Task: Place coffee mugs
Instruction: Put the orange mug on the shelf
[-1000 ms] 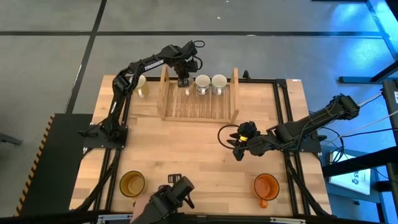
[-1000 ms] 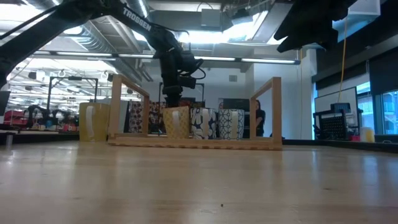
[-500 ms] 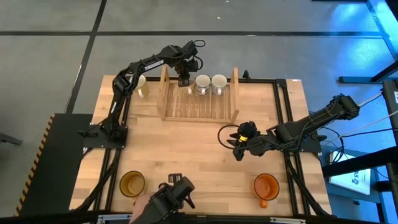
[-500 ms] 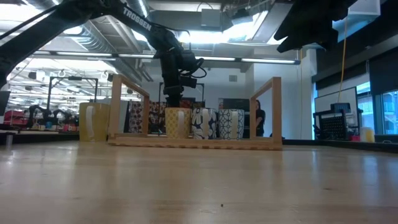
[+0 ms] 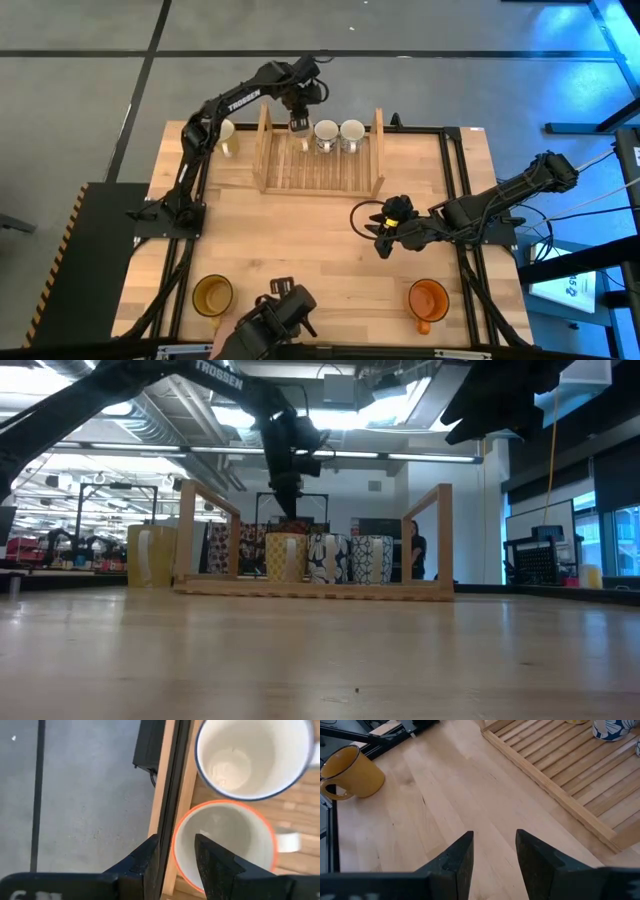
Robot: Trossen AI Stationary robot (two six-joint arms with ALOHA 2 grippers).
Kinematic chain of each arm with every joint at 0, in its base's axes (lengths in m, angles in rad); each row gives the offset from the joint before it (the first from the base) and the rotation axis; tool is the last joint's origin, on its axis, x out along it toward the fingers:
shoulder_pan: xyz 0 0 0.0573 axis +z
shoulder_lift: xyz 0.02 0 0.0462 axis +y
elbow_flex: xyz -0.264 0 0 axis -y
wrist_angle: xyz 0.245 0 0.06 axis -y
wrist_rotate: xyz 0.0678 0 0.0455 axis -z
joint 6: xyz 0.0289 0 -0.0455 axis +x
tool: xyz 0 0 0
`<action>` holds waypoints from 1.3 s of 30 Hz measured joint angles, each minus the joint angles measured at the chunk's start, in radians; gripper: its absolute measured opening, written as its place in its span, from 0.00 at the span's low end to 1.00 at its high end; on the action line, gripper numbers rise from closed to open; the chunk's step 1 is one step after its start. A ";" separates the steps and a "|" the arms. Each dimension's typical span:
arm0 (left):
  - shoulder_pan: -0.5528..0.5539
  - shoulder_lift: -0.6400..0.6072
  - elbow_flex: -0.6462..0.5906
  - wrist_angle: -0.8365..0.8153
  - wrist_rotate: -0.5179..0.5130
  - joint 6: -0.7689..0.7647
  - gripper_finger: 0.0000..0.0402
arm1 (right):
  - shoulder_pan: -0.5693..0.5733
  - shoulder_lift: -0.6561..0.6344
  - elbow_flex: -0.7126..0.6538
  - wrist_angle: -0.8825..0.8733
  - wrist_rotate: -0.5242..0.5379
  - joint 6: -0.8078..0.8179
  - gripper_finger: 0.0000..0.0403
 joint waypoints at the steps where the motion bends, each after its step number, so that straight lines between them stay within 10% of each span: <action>1: -0.003 0.000 0.021 -0.013 0.001 -0.011 0.30 | 0.000 0.000 0.000 0.000 0.000 0.000 0.33; 16: -0.079 -0.189 0.075 -0.217 0.123 -0.278 0.28 | 0.001 -0.003 0.000 0.019 -0.046 0.034 0.33; 39: -0.663 -1.173 -0.972 0.276 -0.037 -0.876 0.28 | 0.001 0.004 0.108 0.070 -0.258 -0.024 0.33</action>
